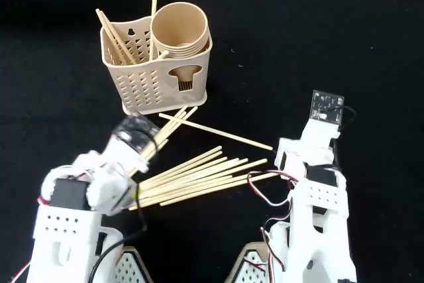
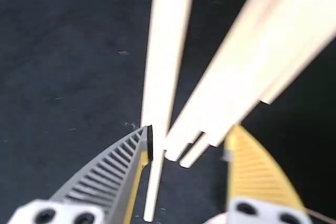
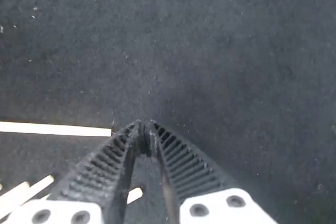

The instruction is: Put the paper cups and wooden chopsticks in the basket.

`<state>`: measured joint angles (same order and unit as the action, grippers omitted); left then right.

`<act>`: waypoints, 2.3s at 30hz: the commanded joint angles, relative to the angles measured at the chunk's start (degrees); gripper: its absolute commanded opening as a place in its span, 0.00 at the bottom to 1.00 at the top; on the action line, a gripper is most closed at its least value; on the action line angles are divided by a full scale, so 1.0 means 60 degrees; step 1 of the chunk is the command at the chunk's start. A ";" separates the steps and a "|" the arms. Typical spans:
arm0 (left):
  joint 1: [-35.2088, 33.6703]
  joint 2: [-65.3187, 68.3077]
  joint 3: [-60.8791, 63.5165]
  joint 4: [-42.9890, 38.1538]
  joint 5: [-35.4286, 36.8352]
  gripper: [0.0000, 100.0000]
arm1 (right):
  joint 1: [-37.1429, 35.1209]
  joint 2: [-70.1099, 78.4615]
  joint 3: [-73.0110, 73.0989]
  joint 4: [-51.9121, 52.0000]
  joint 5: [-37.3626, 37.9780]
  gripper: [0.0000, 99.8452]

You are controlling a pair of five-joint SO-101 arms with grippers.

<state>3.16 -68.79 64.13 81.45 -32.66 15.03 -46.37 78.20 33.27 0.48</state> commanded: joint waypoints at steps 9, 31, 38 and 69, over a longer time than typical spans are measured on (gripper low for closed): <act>0.1868 0.3077 -0.1751 0.0147 0.0220 0.28 | 0.0117 -0.0125 -0.0081 -0.0190 -0.0088 0.01; 0.2952 0.8586 -0.2791 -0.2740 0.0220 0.28 | 0.0117 -0.0125 -0.0066 -0.0205 -0.0044 0.01; 0.2982 0.9451 -0.2777 -0.3473 0.0234 0.28 | 0.0117 -0.0125 -0.0066 -0.0205 -0.0044 0.01; 0.3538 0.6549 -0.3817 0.0791 -0.0718 0.07 | 0.0103 -0.0125 -0.0037 -0.0396 -0.0044 0.01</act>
<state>24.35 -24.04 42.51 82.68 -35.12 15.03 -46.37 78.20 32.13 0.31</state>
